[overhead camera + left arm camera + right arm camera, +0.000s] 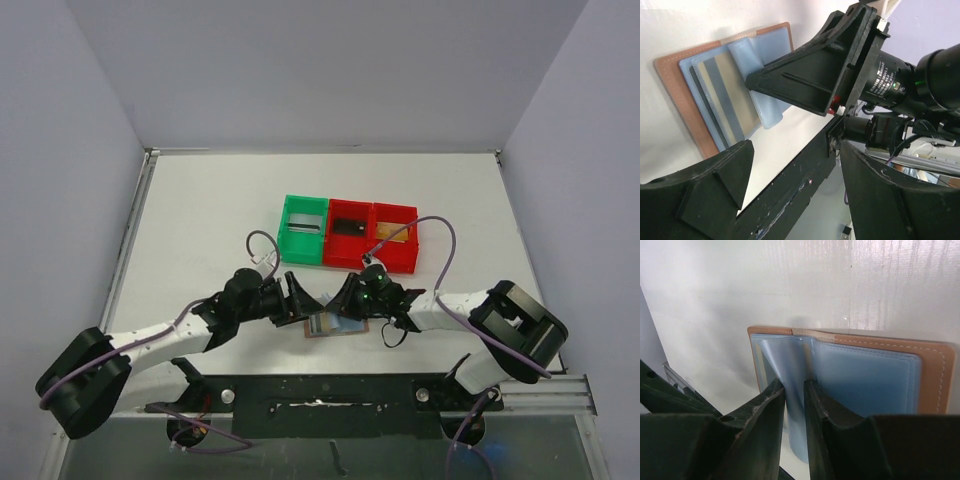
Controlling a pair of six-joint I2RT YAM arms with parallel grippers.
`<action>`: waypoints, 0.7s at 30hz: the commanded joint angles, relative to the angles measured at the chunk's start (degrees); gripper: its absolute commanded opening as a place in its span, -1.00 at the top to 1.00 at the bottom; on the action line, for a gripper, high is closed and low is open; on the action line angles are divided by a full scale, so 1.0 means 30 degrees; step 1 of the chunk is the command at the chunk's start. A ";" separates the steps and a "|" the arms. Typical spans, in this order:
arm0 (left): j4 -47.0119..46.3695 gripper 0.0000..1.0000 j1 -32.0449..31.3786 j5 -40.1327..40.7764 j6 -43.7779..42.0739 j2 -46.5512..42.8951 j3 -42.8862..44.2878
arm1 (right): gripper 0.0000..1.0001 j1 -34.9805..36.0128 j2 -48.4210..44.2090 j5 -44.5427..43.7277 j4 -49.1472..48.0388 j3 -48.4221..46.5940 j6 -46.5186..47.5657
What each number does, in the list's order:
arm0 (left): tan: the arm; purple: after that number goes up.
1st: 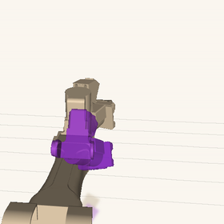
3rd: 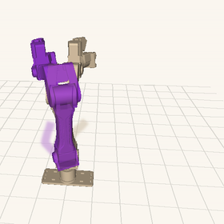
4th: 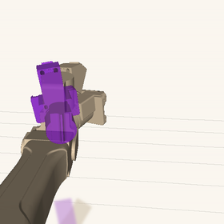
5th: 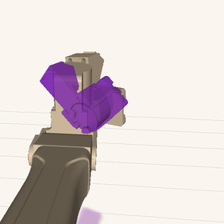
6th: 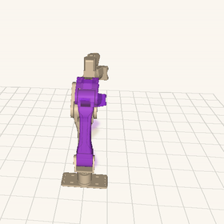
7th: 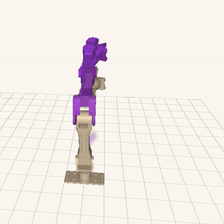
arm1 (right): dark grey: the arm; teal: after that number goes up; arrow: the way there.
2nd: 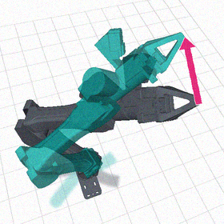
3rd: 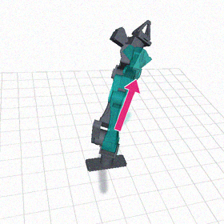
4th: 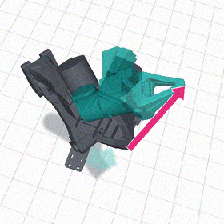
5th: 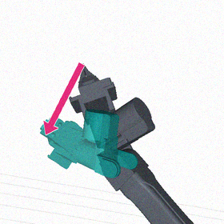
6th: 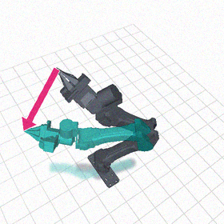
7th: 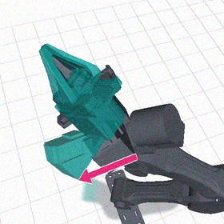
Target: Take the credit cards out of the card holder
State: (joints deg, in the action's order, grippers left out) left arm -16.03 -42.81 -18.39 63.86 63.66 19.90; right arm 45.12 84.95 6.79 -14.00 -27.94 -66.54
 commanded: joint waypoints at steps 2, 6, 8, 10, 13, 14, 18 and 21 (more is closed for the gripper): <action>-0.5063 -0.36 -0.0520 0.0422 0.0830 0.2299 0.0251 | 0.51 -0.0216 -0.0258 0.0330 -0.0937 0.0593 -0.0549; -0.6001 -0.35 -0.0870 0.0485 0.0881 0.3932 0.0727 | 0.50 -0.0295 -0.0272 0.0430 -0.1330 0.0759 -0.0757; -0.6283 -0.33 -0.0999 0.0691 0.1062 0.4535 0.0627 | 0.50 -0.0330 -0.0320 0.0433 -0.1318 0.0775 -0.0732; -0.7006 -0.32 -0.1189 0.0898 0.1330 0.5046 0.0357 | 0.49 -0.0411 -0.0345 0.0457 -0.1310 0.0789 -0.0697; -0.7510 -0.31 -0.1517 0.1525 0.1489 0.5820 0.0259 | 0.48 -0.0487 -0.0337 0.0573 -0.1310 0.0789 -0.0668; -0.7707 -0.31 -0.1635 0.1578 0.1528 0.6122 0.0355 | 0.47 -0.0496 -0.0355 0.0615 -0.1303 0.0826 -0.0645; -0.8069 -0.23 -0.1942 0.1661 0.1559 0.7284 0.0901 | 0.45 -0.0534 -0.0489 0.0653 -0.1365 0.0936 -0.0729; -0.8312 -0.19 -0.2102 0.2129 0.1848 0.7586 0.0671 | 0.42 -0.0623 -0.0702 0.0679 -0.1379 0.0969 -0.0792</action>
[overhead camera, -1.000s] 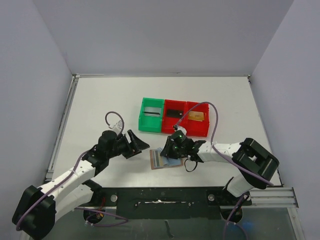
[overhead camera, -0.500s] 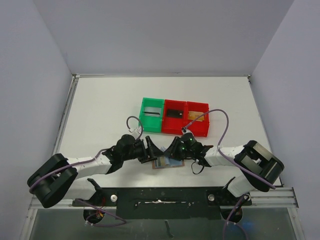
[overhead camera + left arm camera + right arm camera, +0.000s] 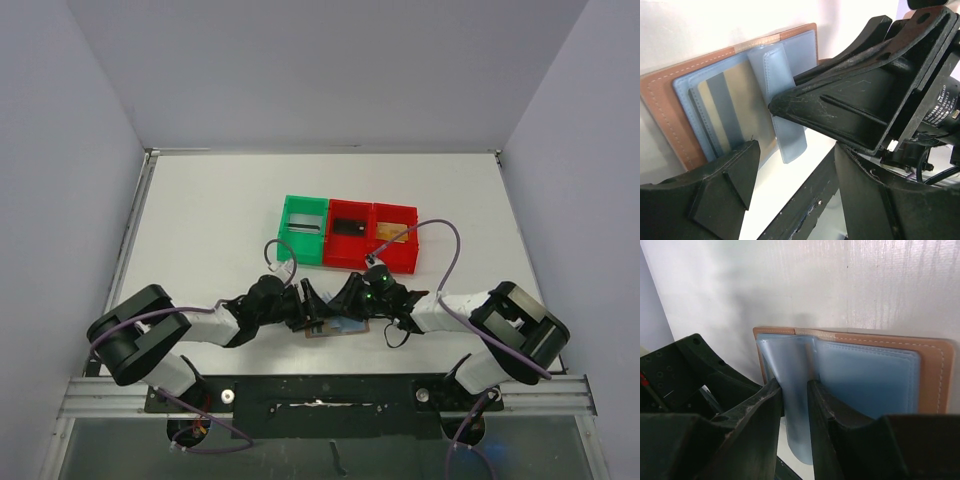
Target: Take the credit cards out of the card holder
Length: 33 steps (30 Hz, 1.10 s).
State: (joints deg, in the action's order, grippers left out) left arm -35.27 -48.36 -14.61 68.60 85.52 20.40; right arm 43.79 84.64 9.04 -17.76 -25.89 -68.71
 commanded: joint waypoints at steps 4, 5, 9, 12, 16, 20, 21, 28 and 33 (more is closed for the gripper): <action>-0.3961 -0.20 -0.0358 0.0931 0.0704 0.0604 -0.0174 | 0.41 -0.0432 -0.0847 0.0155 -0.0281 0.0487 -0.0135; -0.4572 -0.19 -0.0406 0.0943 0.0778 0.0637 -0.0355 | 0.40 -0.0467 -0.0850 0.0240 -0.0451 0.0573 -0.0185; -0.6799 -0.19 -0.0432 0.0504 0.0978 0.1115 -0.0914 | 0.39 -0.0589 -0.0845 0.0606 -0.0916 0.0781 -0.0272; -0.7596 -0.11 -0.0433 -0.0124 0.0749 0.1497 -0.0942 | 0.38 -0.0749 -0.0968 0.0804 -0.1091 0.0984 -0.0228; -0.7952 0.03 -0.0434 -0.0624 0.0494 0.1729 -0.0957 | 0.34 -0.0842 -0.1058 0.1045 -0.1339 0.1074 -0.0163; -0.7133 0.06 -0.0454 -0.0681 0.0303 0.1719 -0.1062 | 0.32 -0.0959 -0.0870 0.1466 -0.1587 0.1073 -0.0027; -0.7052 0.06 -0.0440 -0.0738 0.0260 0.1706 -0.1122 | 0.32 -0.0979 -0.0820 0.1568 -0.1757 0.1093 -0.0054; -0.5229 0.07 -0.0484 0.0336 0.0167 0.0358 -0.1928 | 0.39 -0.1058 -0.0772 0.1426 -0.1328 0.0983 -0.0119; -0.4024 0.07 -0.0488 0.0913 -0.0096 -0.0227 -0.1740 | 0.41 -0.1120 -0.0815 0.1437 -0.1333 0.1015 -0.0174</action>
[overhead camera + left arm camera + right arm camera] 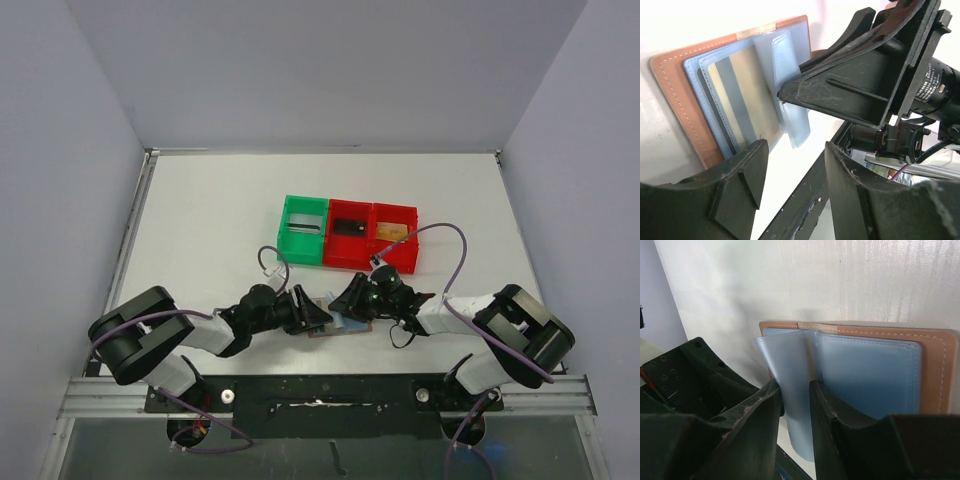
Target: Take the credit cards out of the card holder
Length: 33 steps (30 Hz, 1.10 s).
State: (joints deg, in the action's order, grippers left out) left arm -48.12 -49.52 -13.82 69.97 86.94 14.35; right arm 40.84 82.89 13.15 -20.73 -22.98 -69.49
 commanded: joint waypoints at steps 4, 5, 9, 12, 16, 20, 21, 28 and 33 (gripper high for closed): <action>0.0130 0.10 -0.0105 0.0098 -0.0933 0.0157 0.1149 | 0.41 -0.0137 -0.0292 0.0100 -0.0414 0.0016 0.0074; 0.0080 0.13 -0.0106 -0.0057 -0.1022 0.0371 0.1386 | 0.40 -0.0137 -0.0322 0.0126 -0.0414 0.0015 0.0045; 0.0139 0.25 -0.0106 -0.0004 -0.1119 0.0705 0.1629 | 0.39 -0.0224 -0.0557 0.0071 -0.0113 0.0043 0.0074; 0.0498 0.27 -0.0098 -0.0212 -0.1280 0.0907 0.1809 | 0.39 -0.0254 -0.0625 0.0061 0.0072 0.0066 0.0177; 0.1486 0.30 -0.0096 -0.0674 -0.1911 0.1047 0.2208 | 0.37 -0.0287 -0.0680 0.0150 0.0200 0.0102 0.0521; 0.2016 0.29 -0.0089 -0.1239 -0.2535 0.1256 0.2508 | 0.37 -0.0276 -0.0710 0.0217 0.0467 -0.0092 0.0943; 0.2051 0.29 -0.0085 -0.1389 -0.2679 0.1329 0.2599 | 0.37 -0.0275 -0.0733 0.0265 0.0513 -0.0123 0.1062; 0.1092 0.24 -0.0049 -0.2305 -0.3848 0.1656 0.2991 | 0.37 -0.0343 -0.0697 0.0947 0.0544 -0.0133 0.1622; -0.0713 0.23 -0.0036 -0.3556 -0.3717 0.2557 0.3049 | 0.34 -0.0400 -0.1055 0.1215 0.0553 -0.0074 0.1946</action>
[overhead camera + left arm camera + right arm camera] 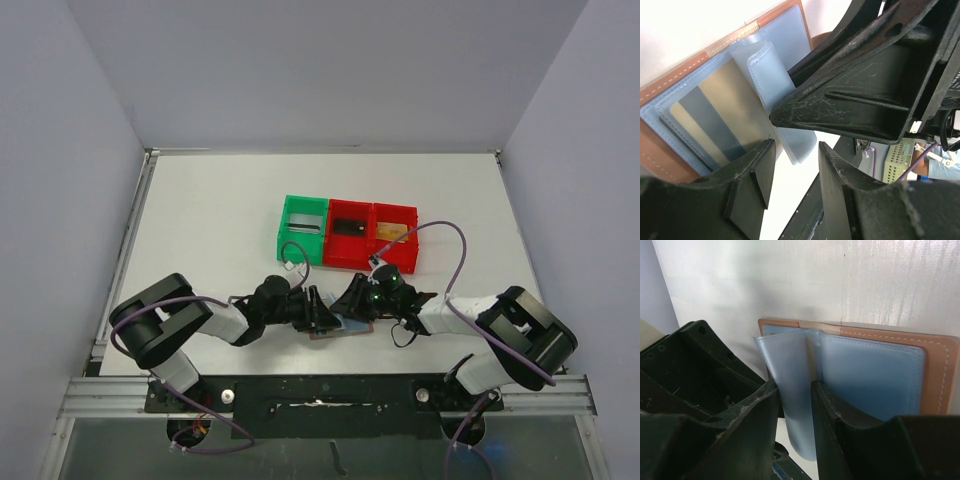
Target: Take the credit cards out of the card holder
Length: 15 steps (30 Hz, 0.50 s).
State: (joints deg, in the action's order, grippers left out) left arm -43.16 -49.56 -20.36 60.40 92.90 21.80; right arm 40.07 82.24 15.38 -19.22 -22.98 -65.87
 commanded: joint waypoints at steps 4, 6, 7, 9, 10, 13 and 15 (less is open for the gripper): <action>-0.3875 0.23 -0.0005 -0.2083 -0.0270 0.1068 0.0513 | 0.27 -0.0320 -0.1169 0.0843 -0.0028 -0.0059 0.0965; -0.4372 0.23 -0.0001 -0.2090 -0.0088 0.1208 0.0461 | 0.21 -0.0426 -0.1323 0.0990 0.0005 -0.0046 0.0979; -0.4417 0.23 0.0015 -0.2090 -0.0068 0.1260 0.0506 | 0.18 -0.0473 -0.1409 0.1026 0.0096 -0.0059 0.0993; -0.4396 0.23 0.0000 -0.2090 -0.0066 0.1336 0.0636 | 0.10 -0.0566 -0.1567 0.1040 0.0389 -0.0095 0.1113; -0.4354 0.23 0.0004 -0.2090 -0.0051 0.1375 0.0697 | 0.08 -0.0575 -0.1689 0.1018 0.0642 -0.0142 0.1160; -0.4131 0.23 0.0005 -0.1992 -0.0062 0.1462 0.0948 | -0.05 -0.0606 -0.2395 0.0337 0.1728 -0.0366 0.1289; -0.3822 0.23 -0.0010 -0.1870 -0.0162 0.1458 0.1097 | -0.08 -0.0623 -0.3118 -0.0543 0.3154 -0.0633 0.1406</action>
State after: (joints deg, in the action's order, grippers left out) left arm -50.94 -49.56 -25.34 60.64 96.86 22.52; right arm 38.59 77.58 17.17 -15.00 -22.98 -63.13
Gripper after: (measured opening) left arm 0.383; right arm 0.527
